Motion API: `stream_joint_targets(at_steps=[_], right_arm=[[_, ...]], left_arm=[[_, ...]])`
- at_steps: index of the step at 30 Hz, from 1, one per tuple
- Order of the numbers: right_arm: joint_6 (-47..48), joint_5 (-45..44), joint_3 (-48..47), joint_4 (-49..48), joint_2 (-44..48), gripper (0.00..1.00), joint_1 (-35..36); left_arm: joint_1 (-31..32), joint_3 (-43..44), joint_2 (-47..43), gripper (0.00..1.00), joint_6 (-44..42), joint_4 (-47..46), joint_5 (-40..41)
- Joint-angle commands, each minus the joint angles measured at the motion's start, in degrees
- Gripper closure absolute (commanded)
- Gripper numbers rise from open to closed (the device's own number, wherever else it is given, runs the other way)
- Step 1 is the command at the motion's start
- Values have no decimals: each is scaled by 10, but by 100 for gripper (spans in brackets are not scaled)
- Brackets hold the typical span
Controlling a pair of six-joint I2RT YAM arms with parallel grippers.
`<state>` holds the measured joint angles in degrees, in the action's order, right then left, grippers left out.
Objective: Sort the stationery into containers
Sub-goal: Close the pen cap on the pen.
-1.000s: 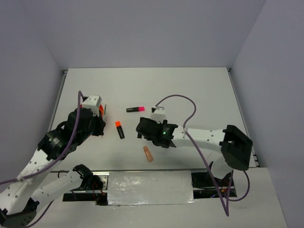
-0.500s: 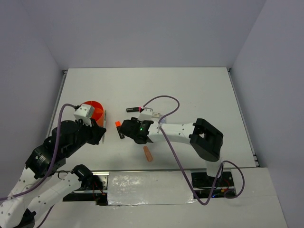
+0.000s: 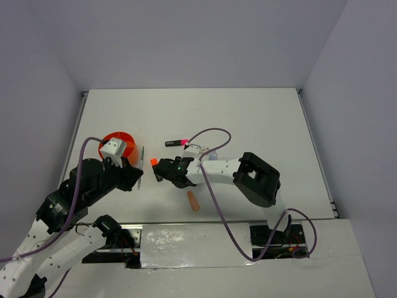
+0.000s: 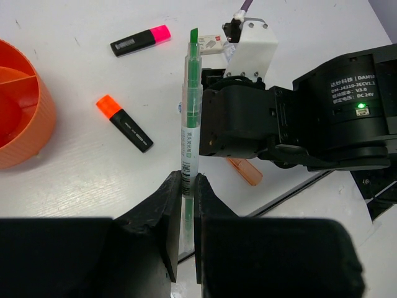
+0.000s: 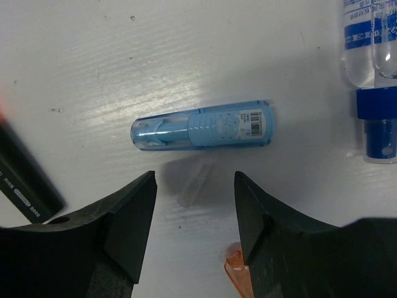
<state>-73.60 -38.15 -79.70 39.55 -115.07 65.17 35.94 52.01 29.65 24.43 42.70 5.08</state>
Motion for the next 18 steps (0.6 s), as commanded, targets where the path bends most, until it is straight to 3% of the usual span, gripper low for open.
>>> stream_joint_targets(at_steps=[1, 14, 17, 18], right_arm=[[-6, -13, -24, 8, -13, 40, -4], [-12, 12, -5, -5, -22, 51, -2], [-9, 18, 0, -7, -24, 55, 0], [-9, 18, 1, -5, -24, 61, 0]], left_arm=[[3, 0, -8, 100, 14, -27, -9], [3, 0, -11, 100, 14, -26, -6], [3, 0, -17, 100, 14, -26, -5], [3, 0, -19, 100, 14, -27, -5]])
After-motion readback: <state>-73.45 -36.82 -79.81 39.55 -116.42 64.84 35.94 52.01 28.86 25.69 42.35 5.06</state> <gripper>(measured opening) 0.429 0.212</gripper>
